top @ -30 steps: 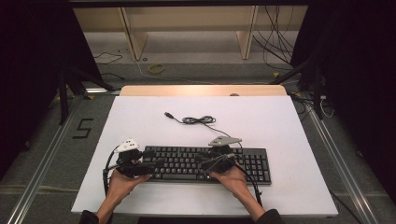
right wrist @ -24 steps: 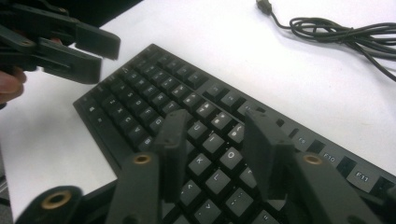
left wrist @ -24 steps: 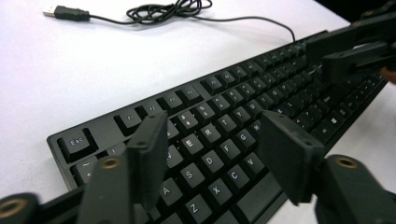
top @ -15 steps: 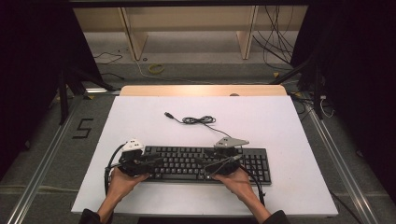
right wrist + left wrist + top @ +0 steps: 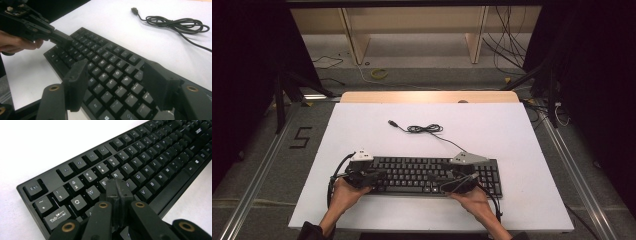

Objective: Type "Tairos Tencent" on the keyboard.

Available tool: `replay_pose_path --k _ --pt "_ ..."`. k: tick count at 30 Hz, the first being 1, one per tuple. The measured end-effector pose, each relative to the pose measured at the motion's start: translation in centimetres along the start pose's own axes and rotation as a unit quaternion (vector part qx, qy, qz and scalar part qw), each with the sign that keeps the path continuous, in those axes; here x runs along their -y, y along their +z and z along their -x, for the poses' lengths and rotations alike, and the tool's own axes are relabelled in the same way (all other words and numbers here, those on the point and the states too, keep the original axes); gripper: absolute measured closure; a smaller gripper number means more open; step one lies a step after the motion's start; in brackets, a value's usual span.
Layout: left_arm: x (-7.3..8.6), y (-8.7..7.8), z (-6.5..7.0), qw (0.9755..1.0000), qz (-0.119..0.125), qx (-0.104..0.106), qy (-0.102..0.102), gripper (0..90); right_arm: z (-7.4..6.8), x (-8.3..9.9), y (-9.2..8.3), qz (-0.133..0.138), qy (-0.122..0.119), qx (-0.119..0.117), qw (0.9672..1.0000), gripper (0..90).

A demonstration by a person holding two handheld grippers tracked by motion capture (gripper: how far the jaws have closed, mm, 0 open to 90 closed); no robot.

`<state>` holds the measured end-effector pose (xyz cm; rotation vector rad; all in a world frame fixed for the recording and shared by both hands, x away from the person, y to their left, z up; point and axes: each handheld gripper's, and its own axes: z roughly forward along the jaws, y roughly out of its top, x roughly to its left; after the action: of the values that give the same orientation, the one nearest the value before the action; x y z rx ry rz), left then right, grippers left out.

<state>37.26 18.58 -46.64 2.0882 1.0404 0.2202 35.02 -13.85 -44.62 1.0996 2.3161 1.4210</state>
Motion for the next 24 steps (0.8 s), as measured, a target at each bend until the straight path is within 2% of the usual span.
replay_pose_path --k 15,17,20,24 --pt "0.1 0.7 -0.3 0.9996 -0.023 -0.012 -0.011 89.5 -0.2 0.8 -0.9 0.0 -0.001 -0.004 1.0 37.4" --pt "0.1 0.8 -0.4 0.9994 -0.032 -0.013 -0.008 89.6 -0.2 0.8 -1.0 0.0 -0.001 -0.004 1.0 37.4" --pt "0.3 0.9 -0.6 0.9994 -0.03 -0.009 -0.018 89.7 -0.2 1.0 -1.2 -0.001 0.001 -0.003 1.0 37.4" --pt "0.2 0.9 -0.3 0.9993 -0.032 -0.013 -0.017 89.7 -0.1 1.2 -1.3 -0.003 0.002 -0.001 1.0 37.4"
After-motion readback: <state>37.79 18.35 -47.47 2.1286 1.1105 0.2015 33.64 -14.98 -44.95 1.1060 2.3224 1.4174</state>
